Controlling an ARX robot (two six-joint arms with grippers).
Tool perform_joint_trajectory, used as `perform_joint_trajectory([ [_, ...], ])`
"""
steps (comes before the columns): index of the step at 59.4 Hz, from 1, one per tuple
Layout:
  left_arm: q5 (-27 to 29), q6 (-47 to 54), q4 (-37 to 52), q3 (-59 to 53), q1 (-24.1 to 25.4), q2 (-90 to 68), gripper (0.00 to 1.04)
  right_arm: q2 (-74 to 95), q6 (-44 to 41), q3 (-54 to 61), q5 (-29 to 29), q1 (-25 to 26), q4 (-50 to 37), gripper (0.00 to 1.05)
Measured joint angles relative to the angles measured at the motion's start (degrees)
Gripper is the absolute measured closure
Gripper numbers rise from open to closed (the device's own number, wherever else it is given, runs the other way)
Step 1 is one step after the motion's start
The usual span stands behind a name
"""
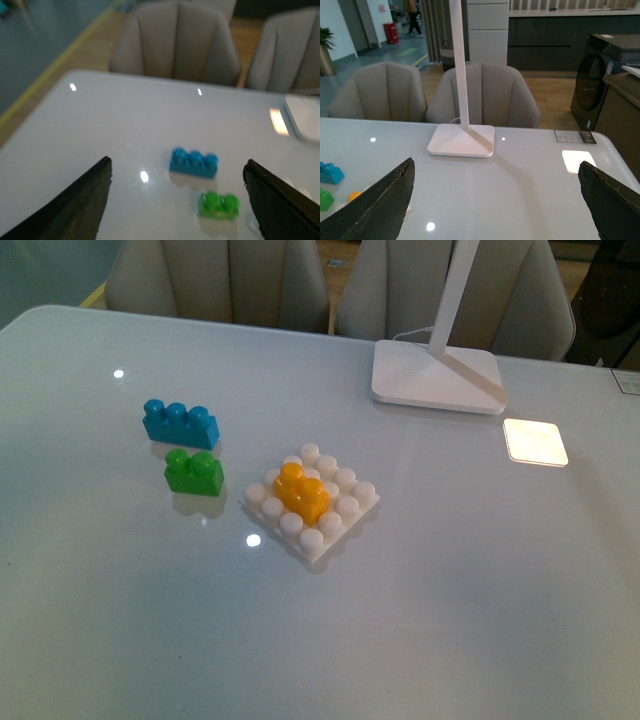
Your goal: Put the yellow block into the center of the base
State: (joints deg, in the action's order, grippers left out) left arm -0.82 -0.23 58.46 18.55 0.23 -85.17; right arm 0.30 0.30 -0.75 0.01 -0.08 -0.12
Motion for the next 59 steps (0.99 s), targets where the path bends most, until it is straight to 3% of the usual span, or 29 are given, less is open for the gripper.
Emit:
perform_joint_trajectory([
  [3,0.52,0.00,4.90,-3.89,-0.04,4.00,0.41,0.02,0.00,0.00,0.00,0.00,0.02,0.09],
  [7,0.76,0.00,4.57,-7.41,-0.04,9.94,0.52,-0.02,0.00,0.00,0.00,0.00,0.02,0.09],
  [24,0.85,-0.02,-7.34,-15.43,-0.11,30.16,1.02,-0.02,0.00,0.00,0.00,0.00,0.02,0.09],
  [59,0.83,0.02,-29.64,-17.84,-0.13,55.93,1.02,-0.02,0.00,0.00,0.00,0.00,0.02,0.09],
])
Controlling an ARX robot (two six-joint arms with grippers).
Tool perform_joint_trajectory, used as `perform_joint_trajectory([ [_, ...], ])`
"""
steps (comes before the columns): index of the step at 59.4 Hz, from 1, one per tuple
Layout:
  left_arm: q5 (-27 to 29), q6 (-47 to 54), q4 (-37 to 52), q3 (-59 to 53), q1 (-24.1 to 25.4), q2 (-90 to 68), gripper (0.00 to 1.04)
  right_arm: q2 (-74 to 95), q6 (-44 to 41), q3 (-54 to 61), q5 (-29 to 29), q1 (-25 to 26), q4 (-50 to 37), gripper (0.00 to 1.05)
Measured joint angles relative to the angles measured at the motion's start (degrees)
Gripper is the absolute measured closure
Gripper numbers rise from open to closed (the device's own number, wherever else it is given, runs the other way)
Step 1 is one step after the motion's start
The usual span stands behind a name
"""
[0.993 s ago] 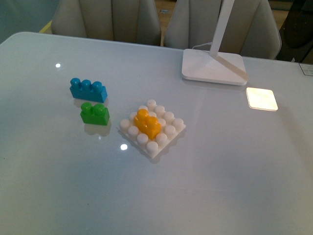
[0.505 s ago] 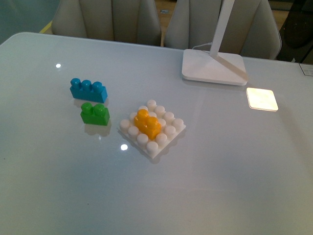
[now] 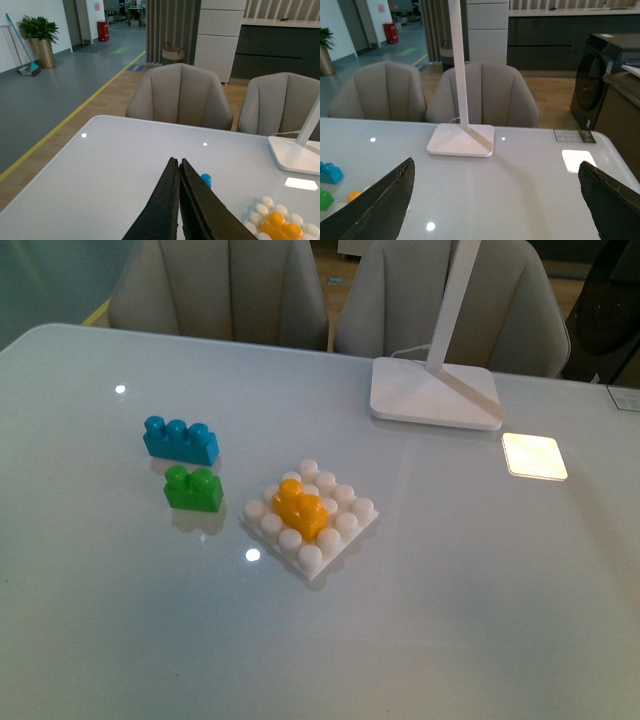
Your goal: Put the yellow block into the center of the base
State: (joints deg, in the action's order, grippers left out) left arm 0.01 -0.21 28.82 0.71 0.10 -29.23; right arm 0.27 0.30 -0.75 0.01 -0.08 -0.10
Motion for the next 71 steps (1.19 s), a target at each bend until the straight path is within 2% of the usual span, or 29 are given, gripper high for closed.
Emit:
perform_joint_trajectory([
  [22,0.02,0.00,-10.38,0.00,0.00,10.82,1.02,0.00,0.00,0.00,0.02,0.00,0.00,0.09],
  [50,0.00,0.00,-18.69,0.00,0.00,19.12,1.02,0.00,0.00,0.00,0.02,0.00,0.00,0.09],
  [56,0.00,0.00,-28.02,0.02,0.00,26.99,1.02,0.00,0.00,0.00,0.02,0.00,0.00,0.09],
  [71,0.00,0.00,-28.74,0.02,0.00,28.87,1.02,0.00,0.00,0.00,0.02,0.00,0.00,0.09],
])
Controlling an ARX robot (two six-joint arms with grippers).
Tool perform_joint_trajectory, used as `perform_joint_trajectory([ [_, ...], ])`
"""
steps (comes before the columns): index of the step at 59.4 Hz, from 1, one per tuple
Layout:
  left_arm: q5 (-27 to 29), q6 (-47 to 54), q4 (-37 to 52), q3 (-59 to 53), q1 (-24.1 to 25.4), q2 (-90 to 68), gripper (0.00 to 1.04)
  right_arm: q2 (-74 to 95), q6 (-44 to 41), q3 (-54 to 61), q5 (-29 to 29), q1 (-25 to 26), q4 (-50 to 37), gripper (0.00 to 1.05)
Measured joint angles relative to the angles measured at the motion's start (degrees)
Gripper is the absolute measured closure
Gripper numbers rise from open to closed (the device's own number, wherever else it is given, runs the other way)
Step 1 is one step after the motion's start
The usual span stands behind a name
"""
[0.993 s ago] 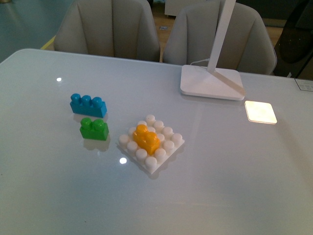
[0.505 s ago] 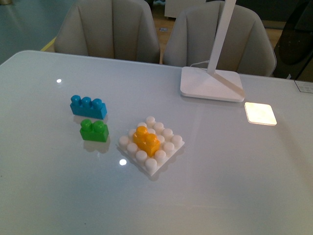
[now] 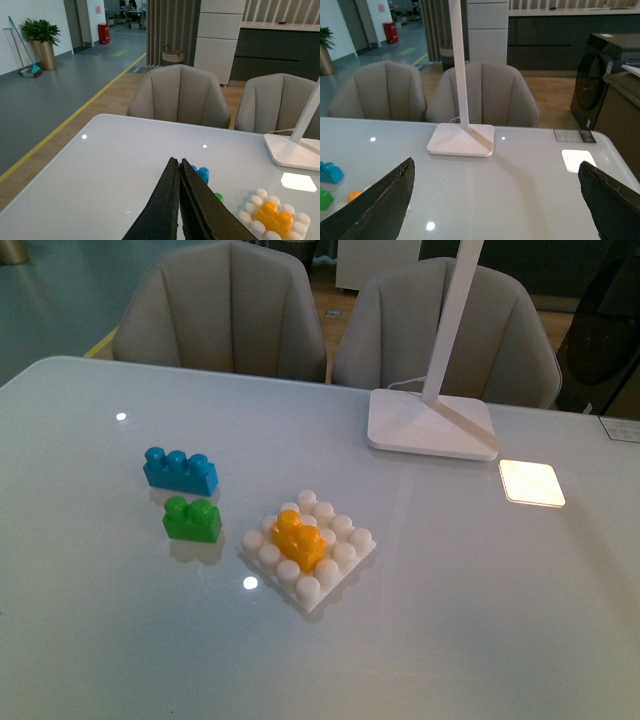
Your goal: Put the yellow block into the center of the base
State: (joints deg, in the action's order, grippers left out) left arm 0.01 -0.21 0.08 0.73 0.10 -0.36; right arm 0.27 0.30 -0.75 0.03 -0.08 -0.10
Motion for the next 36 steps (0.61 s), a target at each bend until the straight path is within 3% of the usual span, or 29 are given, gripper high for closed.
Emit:
perform_joint_trajectory([
  [4,0.00,-0.04,0.00,0.00,0.00,0.00,0.99,0.00,0.00,0.00,0.00,0.00,0.00,0.09],
  [32,0.00,-0.04,0.00,0.00,0.00,0.00,0.10,0.00,0.00,0.00,0.00,0.00,0.00,0.09],
  [36,0.00,0.07,0.00,0.00,0.00,0.00,0.07,0.00,0.00,0.00,0.00,0.00,0.00,0.09],
])
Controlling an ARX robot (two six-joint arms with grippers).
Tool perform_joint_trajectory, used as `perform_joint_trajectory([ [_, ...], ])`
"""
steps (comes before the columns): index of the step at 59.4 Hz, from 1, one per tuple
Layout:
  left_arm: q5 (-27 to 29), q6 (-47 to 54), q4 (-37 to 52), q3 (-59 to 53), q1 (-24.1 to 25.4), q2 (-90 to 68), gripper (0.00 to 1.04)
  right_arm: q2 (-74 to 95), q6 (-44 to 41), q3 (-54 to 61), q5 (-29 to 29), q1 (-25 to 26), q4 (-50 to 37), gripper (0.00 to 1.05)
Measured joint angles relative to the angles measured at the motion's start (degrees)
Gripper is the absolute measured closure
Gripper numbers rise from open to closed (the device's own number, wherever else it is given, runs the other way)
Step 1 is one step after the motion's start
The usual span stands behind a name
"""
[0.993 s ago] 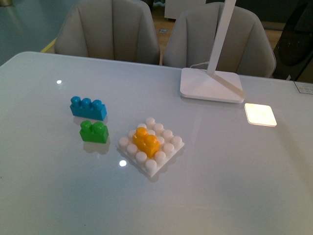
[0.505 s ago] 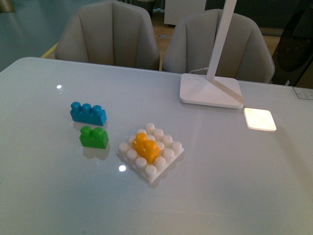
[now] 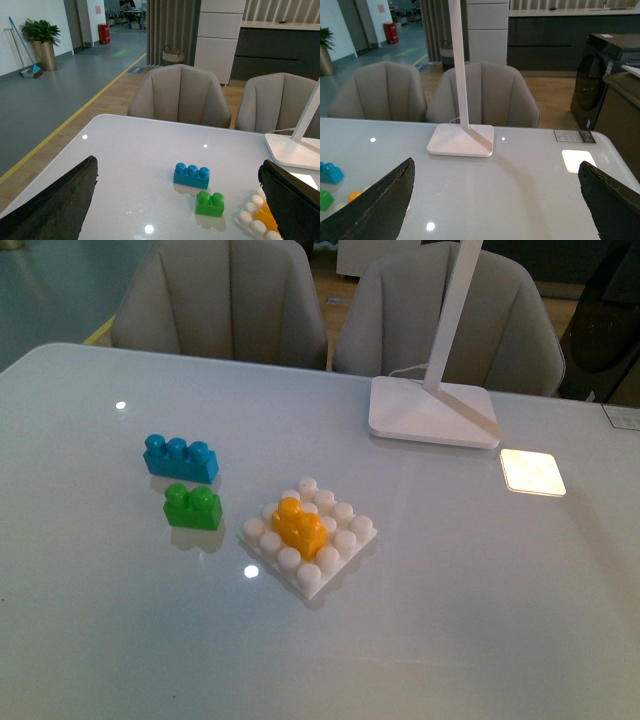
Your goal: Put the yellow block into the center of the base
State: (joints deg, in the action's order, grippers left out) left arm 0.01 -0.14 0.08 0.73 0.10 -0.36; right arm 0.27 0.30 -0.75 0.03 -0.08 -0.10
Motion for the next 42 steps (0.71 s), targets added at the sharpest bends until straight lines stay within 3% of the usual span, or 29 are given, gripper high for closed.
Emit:
perform_joint_trajectory([
  [42,0.00,0.00,0.00,0.00,0.00,0.00,0.07,0.00,0.00,0.00,0.00,0.00,0.00,0.09],
])
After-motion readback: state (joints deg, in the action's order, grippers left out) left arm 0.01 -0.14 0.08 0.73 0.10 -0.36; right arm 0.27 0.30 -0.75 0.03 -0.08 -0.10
